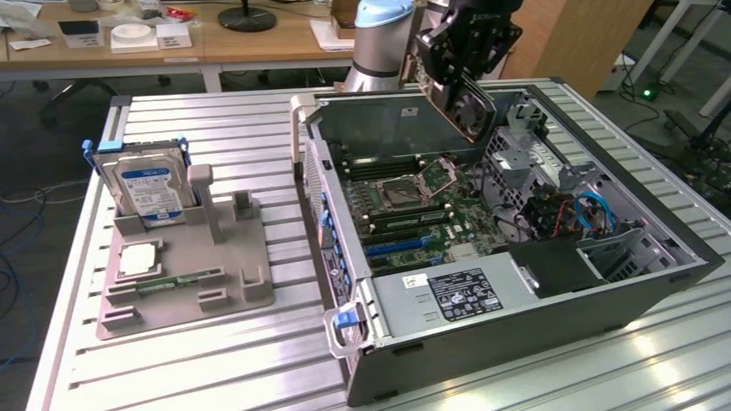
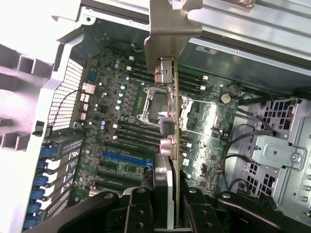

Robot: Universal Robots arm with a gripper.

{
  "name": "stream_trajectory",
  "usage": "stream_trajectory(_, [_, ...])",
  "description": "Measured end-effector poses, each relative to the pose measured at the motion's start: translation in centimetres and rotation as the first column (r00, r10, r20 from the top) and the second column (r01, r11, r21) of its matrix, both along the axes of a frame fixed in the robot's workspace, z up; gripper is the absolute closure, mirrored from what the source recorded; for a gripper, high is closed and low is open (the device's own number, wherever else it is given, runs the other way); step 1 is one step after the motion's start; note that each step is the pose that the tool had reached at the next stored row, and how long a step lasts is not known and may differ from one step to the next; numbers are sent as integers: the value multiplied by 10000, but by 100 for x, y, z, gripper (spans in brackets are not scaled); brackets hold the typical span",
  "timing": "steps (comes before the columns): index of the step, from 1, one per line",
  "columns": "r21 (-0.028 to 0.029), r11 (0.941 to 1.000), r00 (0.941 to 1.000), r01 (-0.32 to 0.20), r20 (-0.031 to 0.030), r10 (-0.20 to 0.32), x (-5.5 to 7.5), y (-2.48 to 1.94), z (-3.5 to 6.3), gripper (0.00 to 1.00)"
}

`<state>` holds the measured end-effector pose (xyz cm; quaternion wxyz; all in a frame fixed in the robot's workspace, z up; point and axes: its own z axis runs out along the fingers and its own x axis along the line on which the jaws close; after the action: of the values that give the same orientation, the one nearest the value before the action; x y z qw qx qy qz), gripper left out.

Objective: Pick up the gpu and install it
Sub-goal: 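Insert the gpu into the slot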

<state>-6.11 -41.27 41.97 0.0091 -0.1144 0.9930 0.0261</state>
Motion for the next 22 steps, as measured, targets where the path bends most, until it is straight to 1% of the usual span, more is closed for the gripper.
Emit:
stream_trajectory(9, [0, 9982, 9982, -604, 0, 604, -29, -8, 0, 72])
stream_trajectory(22, [7, 9929, 9929, -1192, 1, 1192, -36, -13, 0, 72])
